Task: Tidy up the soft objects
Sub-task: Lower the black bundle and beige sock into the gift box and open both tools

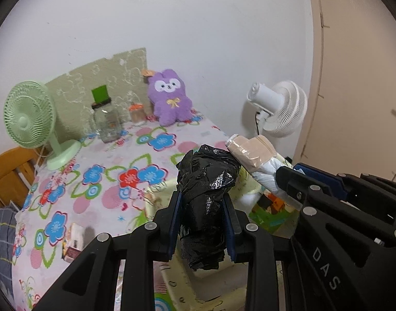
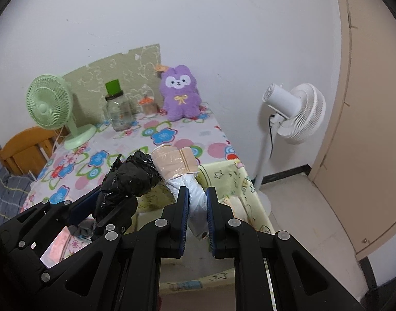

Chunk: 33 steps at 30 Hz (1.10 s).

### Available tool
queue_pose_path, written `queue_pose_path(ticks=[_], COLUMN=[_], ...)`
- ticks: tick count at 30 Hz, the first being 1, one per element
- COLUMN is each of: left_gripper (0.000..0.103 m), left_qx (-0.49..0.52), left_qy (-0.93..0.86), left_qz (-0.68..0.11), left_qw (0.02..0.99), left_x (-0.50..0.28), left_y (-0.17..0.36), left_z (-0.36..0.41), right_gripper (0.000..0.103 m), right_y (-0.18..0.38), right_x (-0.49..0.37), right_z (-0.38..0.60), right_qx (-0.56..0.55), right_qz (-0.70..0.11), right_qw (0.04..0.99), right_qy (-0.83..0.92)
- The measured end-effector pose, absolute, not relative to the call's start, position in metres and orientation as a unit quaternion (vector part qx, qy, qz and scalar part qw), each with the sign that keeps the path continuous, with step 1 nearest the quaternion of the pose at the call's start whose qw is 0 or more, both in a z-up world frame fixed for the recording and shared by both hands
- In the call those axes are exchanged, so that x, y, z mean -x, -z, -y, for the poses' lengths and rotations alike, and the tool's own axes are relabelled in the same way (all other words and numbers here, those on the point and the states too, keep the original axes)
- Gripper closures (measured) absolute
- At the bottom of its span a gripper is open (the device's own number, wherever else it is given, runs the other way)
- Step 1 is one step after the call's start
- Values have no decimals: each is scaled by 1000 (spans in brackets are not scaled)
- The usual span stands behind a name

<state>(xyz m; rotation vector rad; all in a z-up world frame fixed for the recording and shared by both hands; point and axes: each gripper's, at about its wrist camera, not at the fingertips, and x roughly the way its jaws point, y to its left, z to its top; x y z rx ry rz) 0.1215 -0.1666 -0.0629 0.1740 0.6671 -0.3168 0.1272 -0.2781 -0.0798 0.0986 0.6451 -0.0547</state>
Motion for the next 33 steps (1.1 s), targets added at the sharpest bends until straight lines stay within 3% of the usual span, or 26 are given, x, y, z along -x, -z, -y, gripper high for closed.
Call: queue_pose_path(ticks=[4, 10, 17, 26, 32, 33], left_gripper=[72, 61, 37, 27, 19, 18], left_qx=[-90, -105, -111, -108, -118, -119], left_qy=[158, 163, 159, 171, 169, 168], left_qz=[-338, -354, -368, -388, -388, -386], left_qw=[923, 915, 909, 899, 898, 899], left_x=[-126, -132, -140, -145, -143, -142], left_y=[71, 78, 83, 88, 88, 88], left_z=[171, 176, 180, 183, 185, 185], right_gripper=[87, 87, 87, 87, 83, 76], right_y=[87, 94, 102, 112, 114, 114], right_x=[-133, -140, -151, -162, -164, -164], right_z=[283, 288, 293, 292, 290, 290], right_qx=[-55, -60, -68, -60, -44, -43], right_qz=[-328, -335, -347, -357, -368, -369], right_qw=[942, 940, 935, 932, 928, 928], right_qy=[30, 34, 30, 34, 43, 43])
